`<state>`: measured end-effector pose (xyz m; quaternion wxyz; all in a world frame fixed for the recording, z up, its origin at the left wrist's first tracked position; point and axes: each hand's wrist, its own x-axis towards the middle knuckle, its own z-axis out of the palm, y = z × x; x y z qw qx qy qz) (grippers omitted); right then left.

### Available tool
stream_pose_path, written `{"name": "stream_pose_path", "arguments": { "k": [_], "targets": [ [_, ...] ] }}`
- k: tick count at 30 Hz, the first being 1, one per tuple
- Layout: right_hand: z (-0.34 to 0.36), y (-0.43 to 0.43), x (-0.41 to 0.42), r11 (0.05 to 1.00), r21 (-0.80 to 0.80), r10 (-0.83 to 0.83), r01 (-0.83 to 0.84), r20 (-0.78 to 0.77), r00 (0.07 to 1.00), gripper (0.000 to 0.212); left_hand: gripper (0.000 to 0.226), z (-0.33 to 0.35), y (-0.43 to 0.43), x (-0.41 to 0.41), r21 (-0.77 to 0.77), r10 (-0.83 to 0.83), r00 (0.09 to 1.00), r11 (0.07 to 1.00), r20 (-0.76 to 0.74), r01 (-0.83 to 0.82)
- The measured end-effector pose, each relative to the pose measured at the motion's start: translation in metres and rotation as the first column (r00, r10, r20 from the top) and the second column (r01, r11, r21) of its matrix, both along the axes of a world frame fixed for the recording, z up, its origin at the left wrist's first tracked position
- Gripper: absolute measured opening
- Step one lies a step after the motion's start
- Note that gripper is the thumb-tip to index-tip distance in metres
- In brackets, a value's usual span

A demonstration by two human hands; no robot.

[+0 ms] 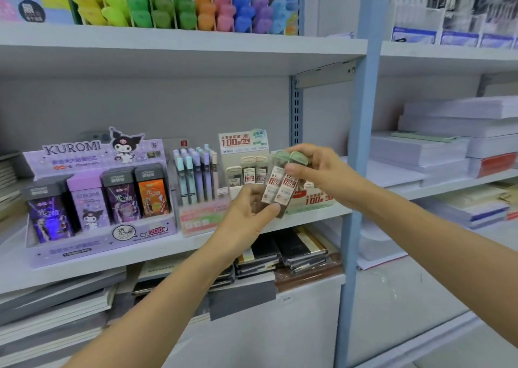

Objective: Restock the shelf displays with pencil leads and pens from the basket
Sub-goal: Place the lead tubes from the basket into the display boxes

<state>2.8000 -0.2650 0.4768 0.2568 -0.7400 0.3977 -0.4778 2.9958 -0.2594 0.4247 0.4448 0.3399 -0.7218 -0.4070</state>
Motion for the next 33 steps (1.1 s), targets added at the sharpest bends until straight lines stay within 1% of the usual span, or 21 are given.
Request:
{"name": "stream_pose_path", "arguments": {
  "k": [2, 4, 6, 7, 8, 11, 13, 14, 17, 19, 21, 24, 26, 29, 33],
  "targets": [
    [0.009, 0.0, -0.022, 0.997, -0.013, -0.078, 0.08, 0.073, 0.994, 0.024, 0.031, 0.0, -0.003, -0.008, -0.169, 0.121, 0.985, 0.981, 0.121, -0.099],
    [0.021, -0.001, -0.044, 0.976, -0.079, -0.195, 0.203, 0.101, 0.976, 0.021, 0.035, -0.001, -0.005, -0.014, -0.385, 0.236, 0.946, 0.913, 0.223, -0.137],
    [0.03, -0.006, -0.064, 0.936, -0.131, -0.311, 0.326, 0.12, 0.943, 0.02, 0.039, -0.002, -0.008, -0.02, -0.596, 0.337, 0.878, 0.8, 0.34, -0.076],
    [0.034, -0.01, -0.073, 0.911, -0.154, -0.367, 0.381, 0.116, 0.923, 0.019, 0.044, -0.002, -0.01, -0.024, -0.662, 0.381, 0.832, 0.749, 0.404, -0.021],
    [0.036, -0.013, -0.08, 0.883, -0.18, -0.422, 0.433, 0.098, 0.901, 0.019, 0.051, -0.004, -0.012, -0.028, -0.695, 0.415, 0.782, 0.718, 0.464, 0.032],
    [0.039, -0.025, -0.091, 0.815, -0.228, -0.536, 0.532, 0.049, 0.843, 0.022, 0.069, -0.011, -0.022, -0.038, -0.705, 0.484, 0.651, 0.7, 0.585, 0.113],
    [0.037, -0.03, -0.091, 0.797, -0.249, -0.565, 0.551, 0.017, 0.825, 0.022, 0.074, -0.015, -0.026, -0.043, -0.723, 0.534, 0.587, 0.678, 0.608, 0.132],
    [0.035, -0.033, -0.09, 0.799, -0.254, -0.565, 0.545, -0.009, 0.825, 0.023, 0.075, -0.017, -0.027, -0.044, -0.736, 0.554, 0.572, 0.664, 0.605, 0.134],
    [0.028, -0.038, -0.085, 0.821, -0.271, -0.545, 0.503, -0.103, 0.832, 0.024, 0.075, -0.019, -0.03, -0.045, -0.766, 0.586, 0.571, 0.63, 0.575, 0.125],
    [0.026, -0.041, -0.084, 0.826, -0.278, -0.539, 0.491, -0.133, 0.832, 0.025, 0.074, -0.02, -0.032, -0.045, -0.779, 0.601, 0.56, 0.611, 0.57, 0.137],
    [0.027, -0.043, -0.085, 0.843, -0.253, -0.523, 0.475, -0.178, 0.833, 0.027, 0.072, -0.019, -0.033, -0.046, -0.785, 0.61, 0.553, 0.603, 0.568, 0.141],
    [0.028, -0.047, -0.085, 0.892, -0.182, -0.452, 0.414, -0.379, 0.808, 0.026, 0.07, -0.019, -0.033, -0.048, -0.788, 0.615, 0.552, 0.601, 0.564, 0.135],
    [0.026, -0.052, -0.083, 0.915, -0.129, -0.398, 0.383, -0.453, 0.798, 0.023, 0.069, -0.019, -0.033, -0.049, -0.793, 0.623, 0.55, 0.596, 0.556, 0.127],
    [0.019, -0.057, -0.079, 0.918, -0.107, -0.385, 0.381, -0.466, 0.797, 0.022, 0.069, -0.019, -0.034, -0.05, -0.793, 0.628, 0.545, 0.596, 0.556, 0.122],
    [-0.001, -0.061, -0.078, 0.904, -0.116, -0.423, 0.412, -0.397, 0.815, 0.027, 0.07, -0.021, -0.035, -0.05, -0.799, 0.638, 0.536, 0.588, 0.554, 0.126]
  ]
}}
